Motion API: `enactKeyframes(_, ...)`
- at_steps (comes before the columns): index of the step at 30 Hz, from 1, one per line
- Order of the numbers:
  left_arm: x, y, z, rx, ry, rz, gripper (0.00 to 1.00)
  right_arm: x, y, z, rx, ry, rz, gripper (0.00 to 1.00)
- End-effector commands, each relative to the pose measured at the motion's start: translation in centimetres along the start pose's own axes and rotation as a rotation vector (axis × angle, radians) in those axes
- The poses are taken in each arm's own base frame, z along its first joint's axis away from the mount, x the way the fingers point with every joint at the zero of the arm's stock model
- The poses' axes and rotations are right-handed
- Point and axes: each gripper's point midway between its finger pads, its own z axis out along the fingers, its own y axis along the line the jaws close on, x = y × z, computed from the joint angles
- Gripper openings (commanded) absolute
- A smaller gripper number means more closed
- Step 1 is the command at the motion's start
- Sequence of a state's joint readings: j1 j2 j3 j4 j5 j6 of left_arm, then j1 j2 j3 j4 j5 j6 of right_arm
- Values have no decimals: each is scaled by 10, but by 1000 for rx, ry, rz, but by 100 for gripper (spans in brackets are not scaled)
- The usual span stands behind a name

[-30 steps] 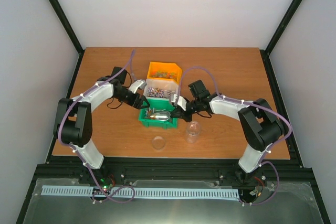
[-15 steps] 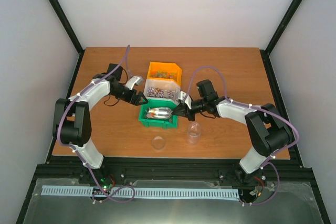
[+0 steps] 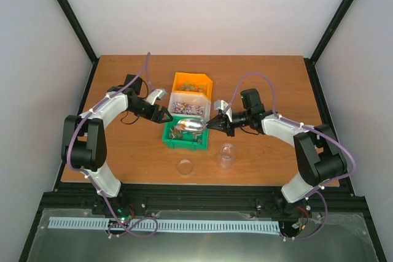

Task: Pack the candies

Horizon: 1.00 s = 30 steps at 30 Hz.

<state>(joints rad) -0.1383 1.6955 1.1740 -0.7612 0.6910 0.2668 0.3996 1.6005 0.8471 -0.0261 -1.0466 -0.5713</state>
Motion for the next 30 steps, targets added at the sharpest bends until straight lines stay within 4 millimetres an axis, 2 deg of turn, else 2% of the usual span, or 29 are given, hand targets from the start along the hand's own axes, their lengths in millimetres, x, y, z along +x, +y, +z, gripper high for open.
enactKeyframes(1, -12, -7, -10, 35, -37, 30, 83, -17, 8, -13, -30, -58, -32, 3)
enactKeyframes(6, -16, -11, -14, 52, -56, 39, 84, -26, 3, -23, -14, -73, -7, 3)
enactKeyframes(12, -15, -12, -17, 46, -65, 49, 85, -61, 9, -53, -19, -166, -4, 3)
enactKeyframes(20, -19, -11, -14, 61, -72, 42, 86, -85, 4, -55, -45, -221, 31, 3)
enactKeyframes(23, -18, -11, -14, 62, -70, 41, 86, -86, 6, -59, -14, -192, -24, 3)
enactKeyframes(27, -16, -13, -17, 58, -78, 57, 86, -76, 16, -68, -18, -131, -56, 3)
enactKeyframes(30, -17, -17, -19, 70, -80, 63, 86, -66, 21, -86, -5, -100, -54, 3)
